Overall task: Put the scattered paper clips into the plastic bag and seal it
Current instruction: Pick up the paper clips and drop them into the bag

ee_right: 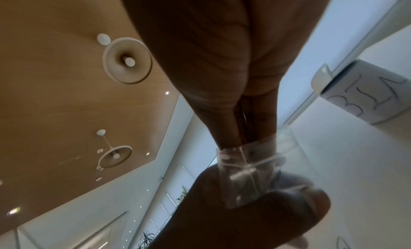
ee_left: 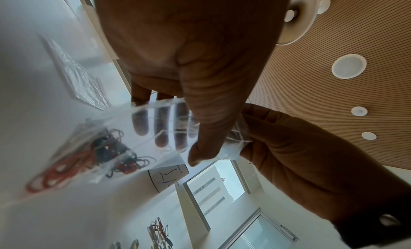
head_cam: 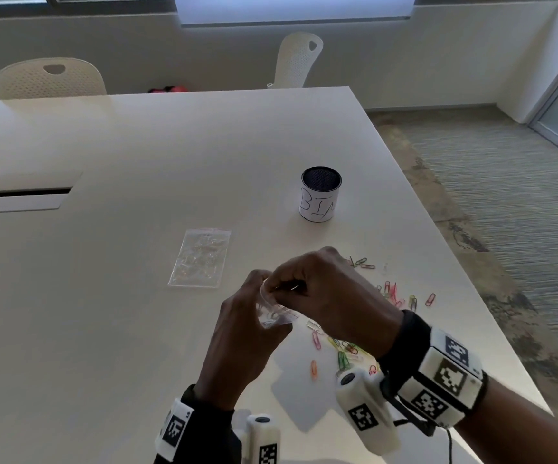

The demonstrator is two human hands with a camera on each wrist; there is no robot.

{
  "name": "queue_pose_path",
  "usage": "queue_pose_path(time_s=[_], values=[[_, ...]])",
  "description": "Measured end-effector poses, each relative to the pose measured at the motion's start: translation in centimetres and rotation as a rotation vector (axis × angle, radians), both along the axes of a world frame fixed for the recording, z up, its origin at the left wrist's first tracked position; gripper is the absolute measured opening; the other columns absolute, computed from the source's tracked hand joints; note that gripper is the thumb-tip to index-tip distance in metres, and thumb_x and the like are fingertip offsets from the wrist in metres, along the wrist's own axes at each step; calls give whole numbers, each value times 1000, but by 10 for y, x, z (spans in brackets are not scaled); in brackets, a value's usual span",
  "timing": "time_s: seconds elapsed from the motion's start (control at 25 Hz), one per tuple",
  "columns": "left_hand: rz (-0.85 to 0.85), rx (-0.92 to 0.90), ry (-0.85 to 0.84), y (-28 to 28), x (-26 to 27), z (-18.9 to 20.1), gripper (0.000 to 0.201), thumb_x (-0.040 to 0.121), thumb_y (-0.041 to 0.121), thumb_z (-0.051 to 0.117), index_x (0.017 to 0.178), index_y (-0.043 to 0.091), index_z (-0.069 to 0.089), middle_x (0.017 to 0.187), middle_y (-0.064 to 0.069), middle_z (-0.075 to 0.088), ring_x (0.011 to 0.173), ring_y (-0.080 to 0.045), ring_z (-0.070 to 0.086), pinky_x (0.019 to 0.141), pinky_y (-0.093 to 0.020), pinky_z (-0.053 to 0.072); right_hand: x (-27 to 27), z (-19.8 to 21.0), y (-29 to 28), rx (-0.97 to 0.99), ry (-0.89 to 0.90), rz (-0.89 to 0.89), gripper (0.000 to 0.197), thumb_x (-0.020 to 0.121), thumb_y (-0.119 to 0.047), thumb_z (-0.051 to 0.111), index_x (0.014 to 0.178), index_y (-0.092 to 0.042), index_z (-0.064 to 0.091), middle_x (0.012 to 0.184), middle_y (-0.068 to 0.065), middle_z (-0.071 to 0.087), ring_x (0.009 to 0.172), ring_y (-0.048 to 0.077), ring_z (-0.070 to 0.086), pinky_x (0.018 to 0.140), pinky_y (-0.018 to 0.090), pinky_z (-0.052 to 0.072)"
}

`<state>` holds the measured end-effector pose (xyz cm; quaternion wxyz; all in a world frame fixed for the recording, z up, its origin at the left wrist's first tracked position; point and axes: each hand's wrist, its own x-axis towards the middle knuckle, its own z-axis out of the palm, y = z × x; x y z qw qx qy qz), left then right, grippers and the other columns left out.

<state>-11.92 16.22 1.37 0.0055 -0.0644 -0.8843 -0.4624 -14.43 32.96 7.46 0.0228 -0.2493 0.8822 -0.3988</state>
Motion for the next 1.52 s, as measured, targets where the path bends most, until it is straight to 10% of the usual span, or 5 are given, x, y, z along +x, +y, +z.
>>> queue_pose_path(time_s=[0.36,0.64,0.8,1.08,1.52], values=[[-4,21,15,1,-9,-1,42,81,23,86,111,34,59,97,16,71,85,-6,67,67,-7,48,-60,-30,81,140,-10,-314,11,92,-17,77,102,-14,81,94,0,81,81,8,75,83,32,63],[-16,14,4,4,-19,0,43,81,19,87,112,32,60,98,15,71,88,-2,65,64,-2,46,-78,-97,113,621,-156,-195,59,103,-48,53,155,-24,41,162,6,37,147,25,36,119,41,35],[-28,12,3,6,-24,1,44,81,17,87,114,28,60,99,15,71,88,4,64,63,-2,47,-72,-98,108,662,-126,-107,71,93,-65,57,152,-26,44,152,-2,41,139,18,39,114,37,42],[-40,5,-9,10,-26,1,42,80,22,87,112,30,60,99,15,71,89,4,64,64,-4,48,-50,-101,94,485,-34,-85,13,96,-22,71,108,-20,76,116,-5,68,98,13,65,85,21,51],[-35,10,-22,7,-23,-1,44,80,20,87,114,30,59,100,15,71,88,2,65,64,-3,47,-56,-88,98,314,-145,-222,4,87,-13,80,86,-15,78,84,-1,77,71,10,70,68,22,59]])
